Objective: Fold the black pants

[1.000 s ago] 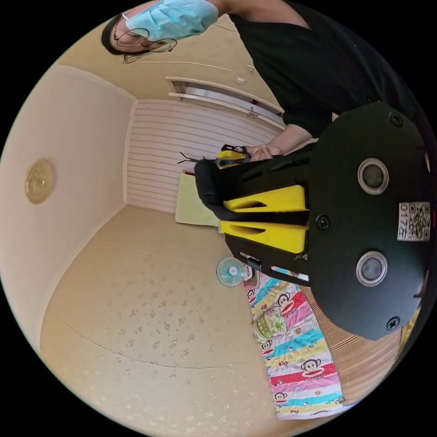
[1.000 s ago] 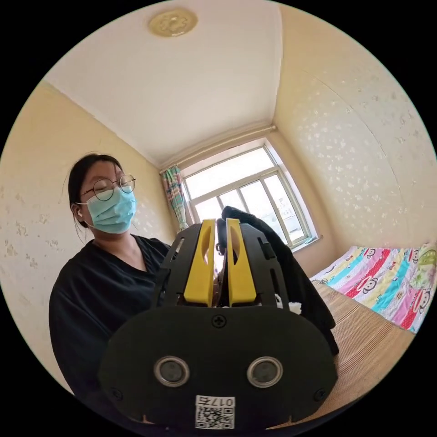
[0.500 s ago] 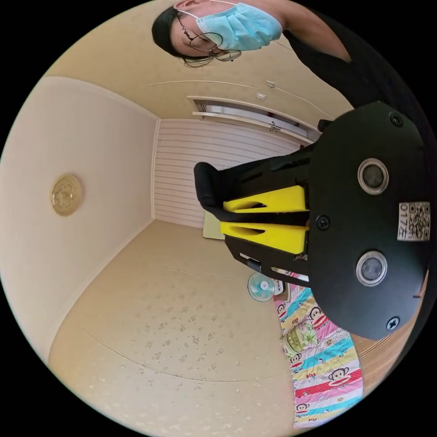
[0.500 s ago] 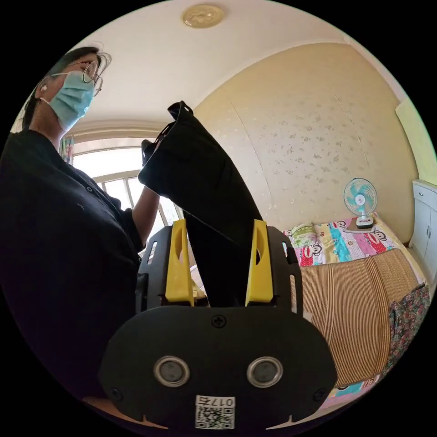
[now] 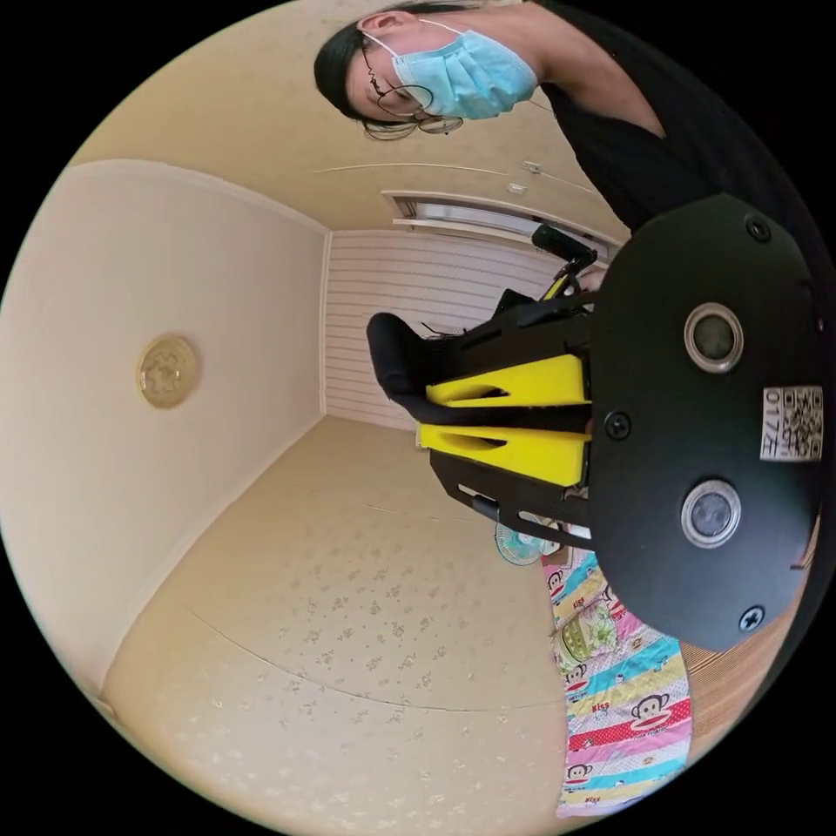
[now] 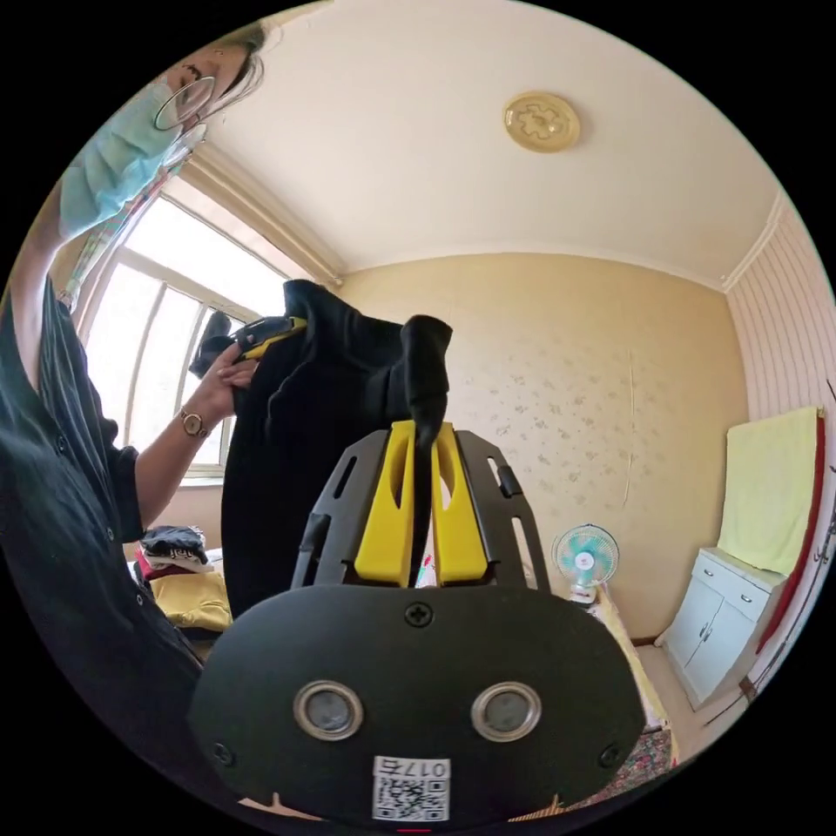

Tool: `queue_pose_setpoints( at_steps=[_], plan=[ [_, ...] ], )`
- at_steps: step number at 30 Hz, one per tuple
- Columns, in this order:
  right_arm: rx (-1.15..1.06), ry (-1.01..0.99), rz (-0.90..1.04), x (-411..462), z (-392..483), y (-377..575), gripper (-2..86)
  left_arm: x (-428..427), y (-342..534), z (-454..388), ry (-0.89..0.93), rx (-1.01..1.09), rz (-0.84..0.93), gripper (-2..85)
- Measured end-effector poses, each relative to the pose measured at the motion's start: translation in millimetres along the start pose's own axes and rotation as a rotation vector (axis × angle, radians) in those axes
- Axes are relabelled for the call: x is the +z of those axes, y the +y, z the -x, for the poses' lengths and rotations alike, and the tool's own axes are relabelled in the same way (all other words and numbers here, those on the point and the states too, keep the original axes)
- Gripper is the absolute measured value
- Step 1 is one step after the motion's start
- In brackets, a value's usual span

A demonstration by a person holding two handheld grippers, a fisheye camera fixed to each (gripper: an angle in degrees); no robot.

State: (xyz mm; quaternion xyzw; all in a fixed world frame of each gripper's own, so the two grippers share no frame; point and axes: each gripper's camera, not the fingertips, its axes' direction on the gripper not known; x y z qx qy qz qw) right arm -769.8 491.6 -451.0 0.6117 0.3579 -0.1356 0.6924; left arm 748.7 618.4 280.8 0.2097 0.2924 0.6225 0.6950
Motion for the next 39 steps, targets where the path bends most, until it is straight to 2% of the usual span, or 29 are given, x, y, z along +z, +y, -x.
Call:
queue_pose_setpoints(
  at_steps=[4, 8, 11, 15, 25, 28, 31, 33, 35, 36, 38, 39],
  plan=[
    [-0.070, 0.109, -0.052, 12.4, 26.9, -33.2, 2.5, -37.7, -15.3, 2.9, -0.064, 0.083, 0.076, 2.6],
    [-0.050, 0.120, -0.016, 26.2, 39.7, -55.6, 2.2, -66.5, -19.1, -7.8, -0.239, 0.166, 0.187, 2.0],
    [-0.050, 0.114, -0.046, 24.9, 52.8, -58.3, 2.2, -87.7, -9.0, -16.2, -0.322, 0.143, 0.103, 1.9],
    [-0.064, 0.132, -0.130, 14.1, 64.5, -58.8, 2.2, -118.6, -3.1, -17.5, -0.298, 0.078, -0.079, 1.9],
    [-0.069, 0.077, -0.186, 19.7, 36.2, -42.5, 2.3, -136.5, -21.0, 16.6, -0.363, 0.077, -0.104, 2.2],
    [-0.057, 0.114, -0.114, 55.4, 14.6, -30.0, 2.4, -120.2, -33.5, 67.0, -0.374, 0.022, -0.028, 2.6],
    [-0.085, 0.156, 0.030, 141.6, -23.6, -16.4, 2.8, -72.6, -61.3, 157.3, -0.467, 0.015, 0.097, 3.4],
    [-0.153, 0.201, 0.131, 223.1, -53.9, -6.0, 3.2, -8.4, -90.1, 277.0, -0.525, -0.037, 0.251, 5.0],
    [-0.195, 0.294, 0.282, 360.7, -108.6, 19.6, 4.3, 28.3, -93.0, 378.8, -0.632, -0.163, 0.344, 7.0],
    [-0.188, 0.315, 0.336, 394.3, -123.8, 29.3, 4.7, 38.1, -82.4, 435.1, -0.725, -0.257, 0.430, 7.1],
    [-0.129, 0.430, 0.683, 500.1, -175.7, 81.0, 5.6, 33.2, -52.6, 491.8, -0.834, -0.354, 0.570, 6.3],
    [-0.103, 0.460, 0.743, 513.4, -185.0, 95.3, 5.5, 20.5, -23.0, 513.6, -0.884, -0.379, 0.615, 5.8]
  ],
)
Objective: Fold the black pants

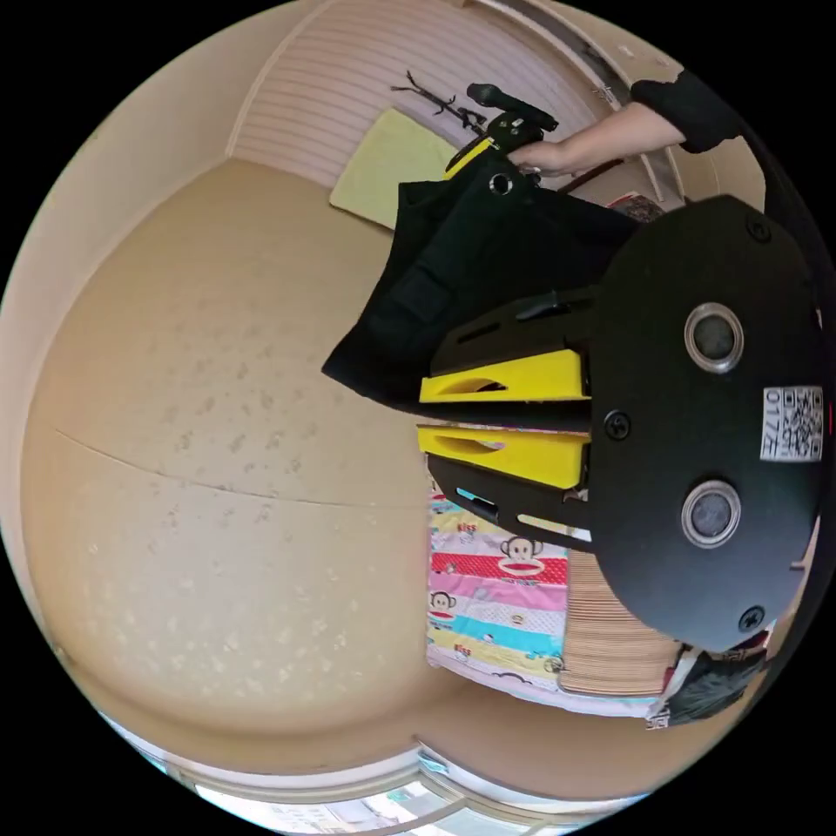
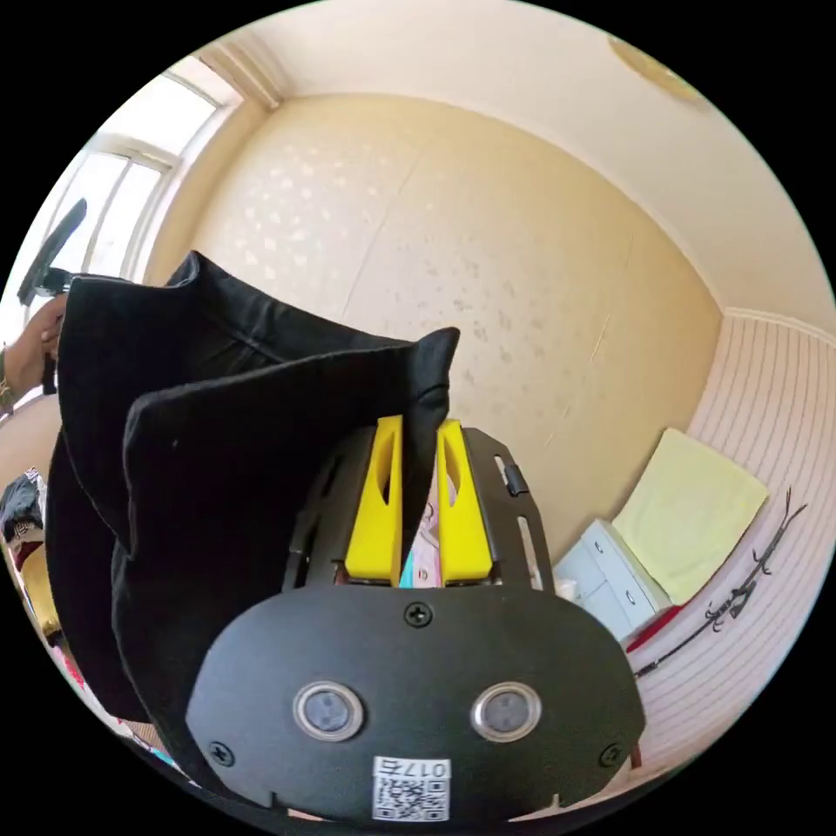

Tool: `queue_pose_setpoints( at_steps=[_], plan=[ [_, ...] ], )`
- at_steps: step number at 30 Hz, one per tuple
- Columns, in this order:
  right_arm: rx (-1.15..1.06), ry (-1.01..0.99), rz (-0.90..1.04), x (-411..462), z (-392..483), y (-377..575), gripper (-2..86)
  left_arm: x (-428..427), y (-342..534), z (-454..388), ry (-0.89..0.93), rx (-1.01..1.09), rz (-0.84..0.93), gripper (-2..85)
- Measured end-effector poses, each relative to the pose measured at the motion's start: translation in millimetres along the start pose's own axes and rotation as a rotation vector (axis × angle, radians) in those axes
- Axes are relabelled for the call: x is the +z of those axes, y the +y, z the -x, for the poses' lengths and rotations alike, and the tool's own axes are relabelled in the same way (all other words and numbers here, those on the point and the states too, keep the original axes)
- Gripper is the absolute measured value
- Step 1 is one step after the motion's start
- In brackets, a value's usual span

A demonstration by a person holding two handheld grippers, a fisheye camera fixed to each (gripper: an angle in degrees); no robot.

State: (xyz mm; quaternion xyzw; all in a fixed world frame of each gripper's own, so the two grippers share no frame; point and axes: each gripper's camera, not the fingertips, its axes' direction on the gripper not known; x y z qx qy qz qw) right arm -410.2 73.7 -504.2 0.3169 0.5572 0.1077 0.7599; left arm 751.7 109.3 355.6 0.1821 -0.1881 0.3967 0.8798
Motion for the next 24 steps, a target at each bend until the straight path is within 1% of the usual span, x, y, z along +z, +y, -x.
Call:
queue_pose_setpoints(
  at_steps=[1, 3, 4, 5, 6, 7, 8, 9, 11, 12, 14, 17, 19, 24],
  plan=[
    [0.046, -0.009, 0.037, 29.9, -0.8, 14.2, 4.8, 12.5, 11.0, 11.4, -0.020, 0.002, 0.019, 5.8],
    [0.093, -0.137, 0.033, 65.6, 0.4, 54.2, 3.2, 71.8, 73.5, 53.2, -0.062, 0.042, 0.149, 5.8],
    [0.107, -0.225, 0.101, 97.1, 6.8, 88.8, 2.7, 89.9, 93.7, 63.1, -0.068, 0.063, 0.207, 5.8],
    [0.108, -0.272, 0.225, 132.4, 18.0, 128.0, 2.4, 127.7, 139.8, 84.0, -0.089, 0.083, 0.350, 5.7],
    [0.102, -0.286, 0.296, 149.9, 25.1, 149.9, 2.2, 163.7, 191.5, 104.5, -0.115, 0.092, 0.508, 5.8],
    [0.081, -0.308, 0.439, 181.7, 40.7, 198.0, 2.0, 178.4, 217.0, 113.4, -0.124, 0.095, 0.577, 5.8],
    [0.056, -0.322, 0.580, 207.1, 56.4, 249.3, 1.7, 203.1, 270.8, 129.2, -0.127, 0.107, 0.699, 5.8],
    [0.046, -0.330, 0.651, 217.5, 63.9, 276.4, 1.6, 220.2, 321.3, 142.4, -0.117, 0.106, 0.801, 5.8],
    [0.051, -0.374, 0.881, 238.2, 84.0, 369.8, 1.2, 234.4, 385.1, 160.0, -0.085, 0.075, 0.912, 5.8],
    [0.060, -0.389, 0.924, 239.7, 87.0, 389.5, 1.1, 238.7, 419.5, 170.9, -0.052, 0.055, 0.965, 5.9],
    [0.084, -0.425, 1.072, 240.7, 94.6, 451.6, 1.0, 240.9, 459.6, 186.8, -0.034, 0.045, 1.024, 5.9],
    [0.095, -0.456, 1.165, 242.5, 94.0, 488.8, 1.3, 243.0, 497.7, 218.1, -0.037, 0.047, 1.090, 6.4],
    [0.117, -0.515, 1.176, 248.4, 90.5, 493.3, 1.9, 242.7, 505.9, 240.7, -0.029, 0.032, 1.095, 6.9],
    [0.182, -0.745, 1.161, 279.3, 97.7, 479.8, 5.4, 241.6, 504.8, 316.9, -0.081, -0.008, 0.990, 7.6]
  ],
)
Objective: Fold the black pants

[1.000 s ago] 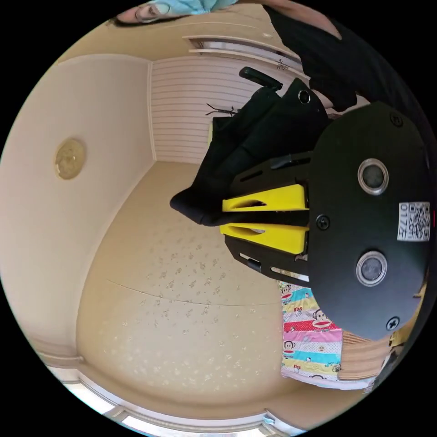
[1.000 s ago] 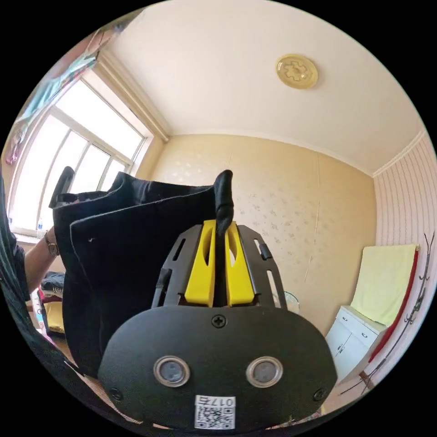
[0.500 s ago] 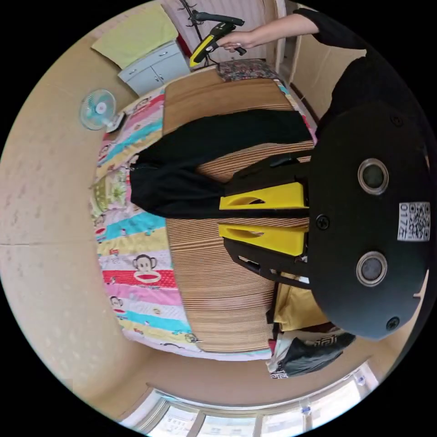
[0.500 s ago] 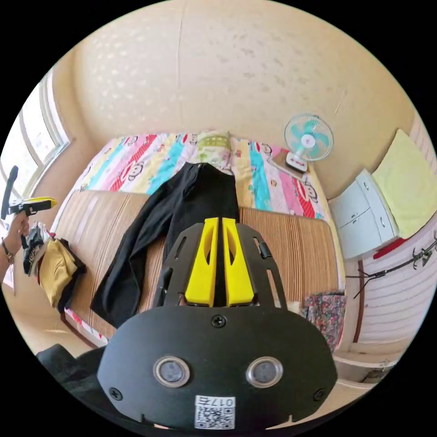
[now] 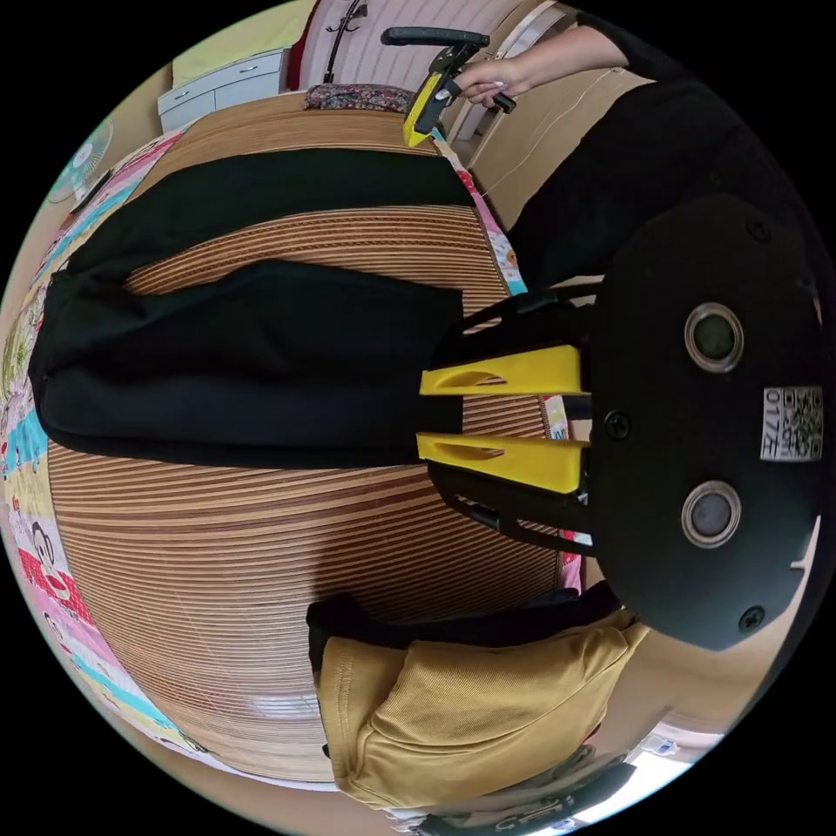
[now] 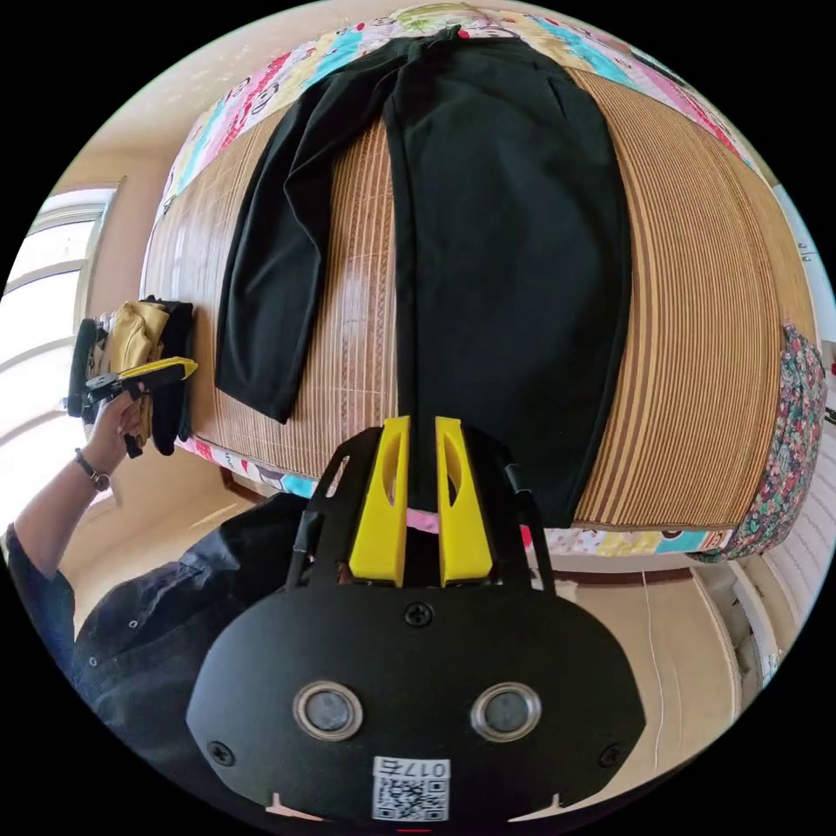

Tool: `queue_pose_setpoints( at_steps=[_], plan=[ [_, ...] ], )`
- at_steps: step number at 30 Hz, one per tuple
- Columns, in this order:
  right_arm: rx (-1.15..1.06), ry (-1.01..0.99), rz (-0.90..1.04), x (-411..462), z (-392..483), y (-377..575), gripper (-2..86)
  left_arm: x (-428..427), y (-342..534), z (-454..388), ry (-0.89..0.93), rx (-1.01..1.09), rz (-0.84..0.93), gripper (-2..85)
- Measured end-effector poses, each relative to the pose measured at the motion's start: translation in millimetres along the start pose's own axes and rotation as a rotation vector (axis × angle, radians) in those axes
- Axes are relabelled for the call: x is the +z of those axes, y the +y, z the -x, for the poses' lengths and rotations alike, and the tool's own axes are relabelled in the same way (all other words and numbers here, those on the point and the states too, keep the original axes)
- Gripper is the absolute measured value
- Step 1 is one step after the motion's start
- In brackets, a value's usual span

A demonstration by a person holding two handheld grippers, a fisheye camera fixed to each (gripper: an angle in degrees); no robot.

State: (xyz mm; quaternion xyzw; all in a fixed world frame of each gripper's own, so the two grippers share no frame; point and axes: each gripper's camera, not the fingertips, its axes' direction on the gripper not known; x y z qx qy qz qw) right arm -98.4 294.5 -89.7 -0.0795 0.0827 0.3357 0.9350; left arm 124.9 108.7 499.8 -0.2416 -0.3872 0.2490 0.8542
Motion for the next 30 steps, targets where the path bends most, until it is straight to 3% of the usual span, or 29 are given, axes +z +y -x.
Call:
queue_pose_setpoints(
  at_steps=[7, 11, 13, 15, 19, 23, 27, 30],
  plan=[
    [0.038, -0.252, 0.022, 59.2, 22.6, -54.9, 8.5, 53.3, 14.0, 82.8, 0.011, 0.005, 0.055, 8.3],
    [0.150, -0.260, 0.070, 106.4, 29.3, -66.2, 9.8, 69.8, 48.7, 112.2, -0.008, 0.081, -0.067, 8.3],
    [0.210, -0.173, 0.004, 107.3, 27.3, -60.6, 8.7, 73.3, 64.1, 122.9, 0.034, 0.132, -0.091, 7.2],
    [0.184, -0.097, -0.032, 105.4, 26.3, -53.9, 6.0, 78.3, 81.8, 138.8, 0.045, 0.137, -0.073, 3.3],
    [0.027, -0.179, 0.124, 106.4, 16.0, -36.6, 2.5, 87.4, 114.8, 168.0, 0.065, 0.190, 0.000, 1.2],
    [-0.042, -0.262, 0.114, 92.2, 5.4, 1.7, 1.6, 89.8, 165.5, 196.8, 0.072, 0.245, -0.030, 0.4],
    [-0.003, -0.268, 0.130, 93.5, -3.9, 20.1, 1.4, 110.7, 186.3, 214.5, 0.038, 0.148, 0.054, -0.2],
    [0.015, -0.185, 0.338, 114.0, -11.5, 23.5, 1.7, 144.6, 198.1, 228.9, -0.081, 0.057, 0.242, -0.5]
  ],
)
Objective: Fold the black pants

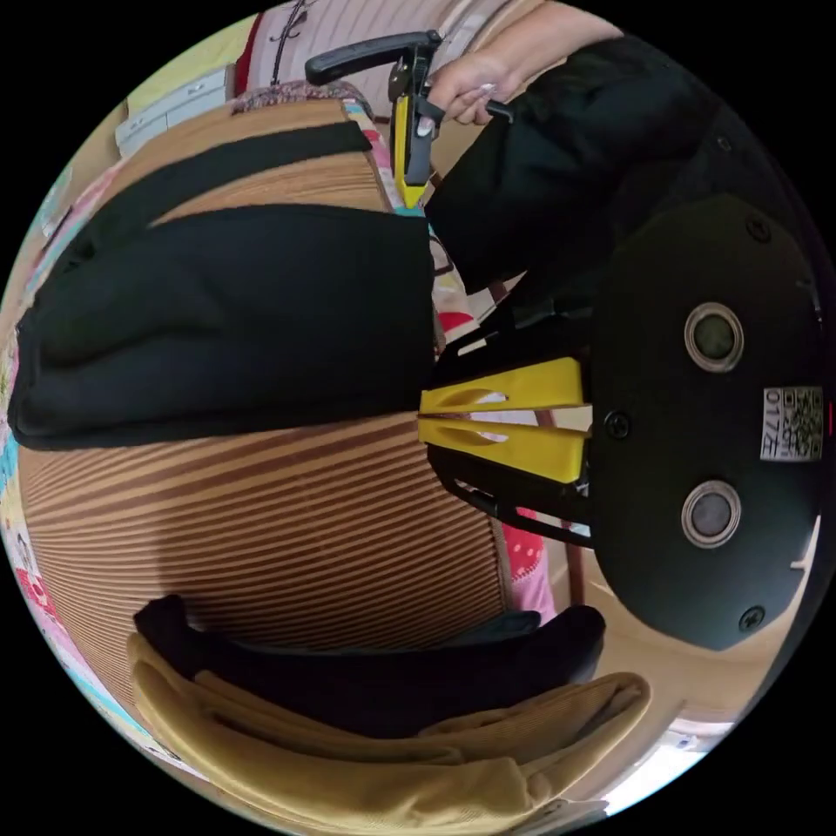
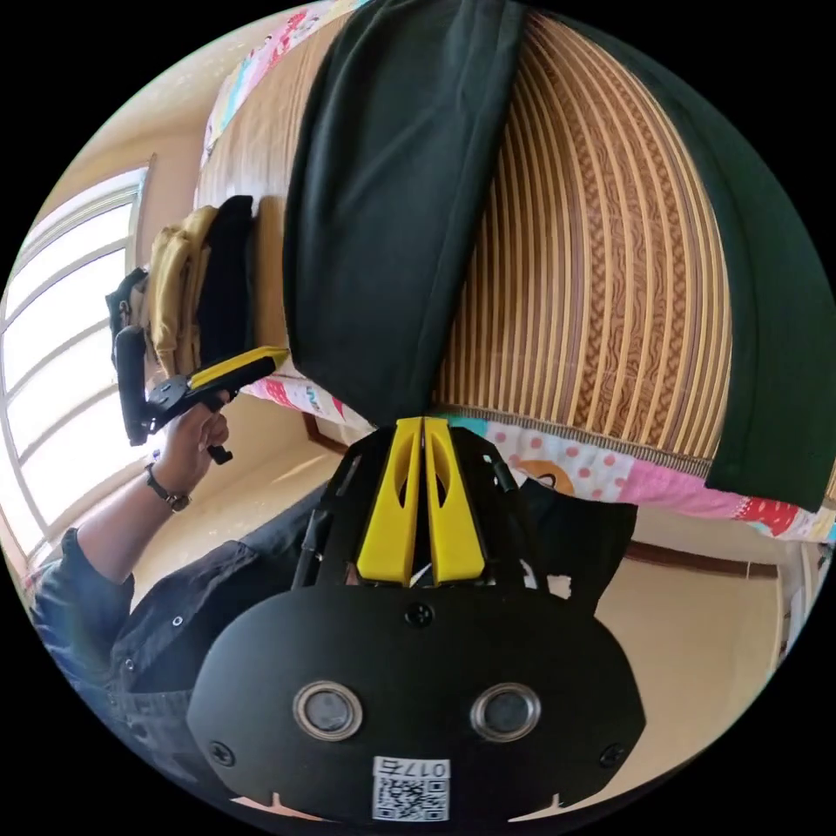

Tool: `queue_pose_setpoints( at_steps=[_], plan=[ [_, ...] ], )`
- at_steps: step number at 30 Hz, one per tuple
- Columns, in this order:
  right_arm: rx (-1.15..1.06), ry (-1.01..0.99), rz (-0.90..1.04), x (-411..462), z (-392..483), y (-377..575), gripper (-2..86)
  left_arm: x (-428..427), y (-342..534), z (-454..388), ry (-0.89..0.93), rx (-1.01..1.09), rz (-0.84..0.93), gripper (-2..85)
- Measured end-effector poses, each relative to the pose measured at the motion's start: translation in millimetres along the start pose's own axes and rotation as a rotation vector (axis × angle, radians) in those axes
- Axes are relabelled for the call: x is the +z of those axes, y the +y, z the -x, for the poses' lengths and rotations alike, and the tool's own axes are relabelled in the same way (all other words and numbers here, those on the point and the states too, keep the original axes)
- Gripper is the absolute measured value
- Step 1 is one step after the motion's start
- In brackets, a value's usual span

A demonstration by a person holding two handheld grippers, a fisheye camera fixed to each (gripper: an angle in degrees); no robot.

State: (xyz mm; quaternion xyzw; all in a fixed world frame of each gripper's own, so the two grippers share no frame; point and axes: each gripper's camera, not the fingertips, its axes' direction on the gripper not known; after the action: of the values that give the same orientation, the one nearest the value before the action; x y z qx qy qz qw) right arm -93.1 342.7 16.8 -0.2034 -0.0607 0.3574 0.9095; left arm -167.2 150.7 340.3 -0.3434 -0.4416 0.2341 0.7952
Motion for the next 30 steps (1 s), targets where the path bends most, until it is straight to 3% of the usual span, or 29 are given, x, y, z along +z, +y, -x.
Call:
queue_pose_setpoints(
  at_steps=[4, 10, 17, 21, 26, 30],
  plan=[
    [-0.101, 0.043, -0.024, -21.9, -13.9, 13.6, 3.4, 8.4, 14.9, 16.2, 0.082, -0.030, -0.036, -0.5],
    [0.121, 0.062, -0.244, -99.8, -114.8, 55.5, 6.4, 1.5, 3.7, -3.2, 0.074, 0.052, -0.064, -0.4],
    [0.500, -0.065, -0.456, -158.4, -258.6, 144.3, 7.5, -11.0, -44.0, -163.5, 0.008, 0.511, -0.105, 0.5],
    [0.503, -0.123, -0.493, -160.9, -297.8, 169.4, 7.7, 4.6, -85.9, -212.9, 0.153, 0.413, -0.073, 5.6],
    [0.352, -0.178, -0.492, -148.2, -319.0, 179.4, 8.2, 39.2, -124.8, -237.1, 0.329, 0.202, -0.038, 7.9],
    [0.308, -0.151, -0.519, -140.5, -325.1, 196.6, 7.4, 81.8, -144.7, -271.0, 0.286, 0.139, 0.075, 7.3]
  ],
)
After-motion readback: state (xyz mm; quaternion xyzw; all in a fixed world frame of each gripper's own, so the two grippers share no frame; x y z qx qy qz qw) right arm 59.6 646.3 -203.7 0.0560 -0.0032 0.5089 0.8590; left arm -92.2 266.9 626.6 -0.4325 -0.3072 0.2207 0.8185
